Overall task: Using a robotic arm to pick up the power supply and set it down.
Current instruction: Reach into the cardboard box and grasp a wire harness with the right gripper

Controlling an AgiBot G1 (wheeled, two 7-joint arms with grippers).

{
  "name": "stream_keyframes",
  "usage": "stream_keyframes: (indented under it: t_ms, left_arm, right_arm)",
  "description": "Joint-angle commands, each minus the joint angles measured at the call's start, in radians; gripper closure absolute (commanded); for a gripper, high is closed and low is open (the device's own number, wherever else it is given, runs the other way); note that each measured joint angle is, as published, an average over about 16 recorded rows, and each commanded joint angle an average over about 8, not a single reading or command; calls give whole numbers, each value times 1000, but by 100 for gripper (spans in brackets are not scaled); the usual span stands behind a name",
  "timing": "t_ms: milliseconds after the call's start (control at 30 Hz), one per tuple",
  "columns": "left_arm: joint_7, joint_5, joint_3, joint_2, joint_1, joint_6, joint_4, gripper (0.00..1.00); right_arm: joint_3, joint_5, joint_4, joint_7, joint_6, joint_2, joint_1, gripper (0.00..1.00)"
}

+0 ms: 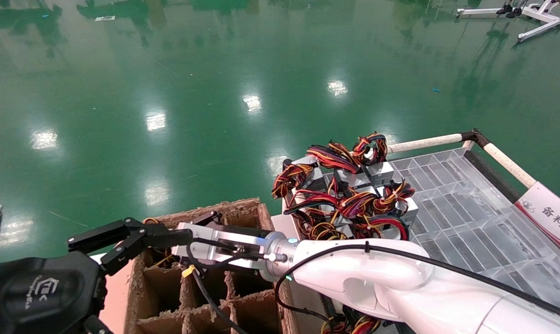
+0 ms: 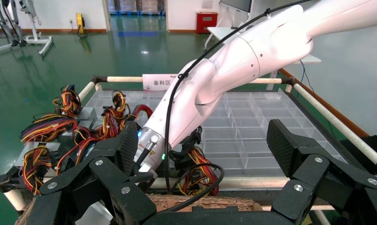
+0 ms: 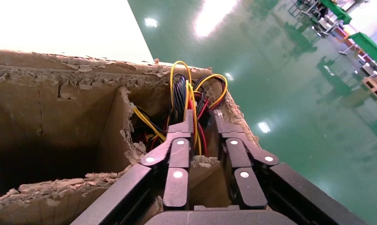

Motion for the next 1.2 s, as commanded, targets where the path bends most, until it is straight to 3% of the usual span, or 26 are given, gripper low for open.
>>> stream_keyframes:
  t_ms: [33,567,900,1200]
  left_arm:
    - [0,0,0,0,0,0,0,0]
    - [0,0,0,0,0,0,0,0]
    - [0,0,0,0,0,0,0,0]
    - [0,0,0,0,0,0,0,0]
  right_arm:
    - [0,-1,0,-1,0,-1,0,0]
    - [7,3,33,-22,20,21,-25,0]
    - [35,30,18,-92,-2,6,-45,0]
    - [32,49,36,-147,43,-1,-49,0]
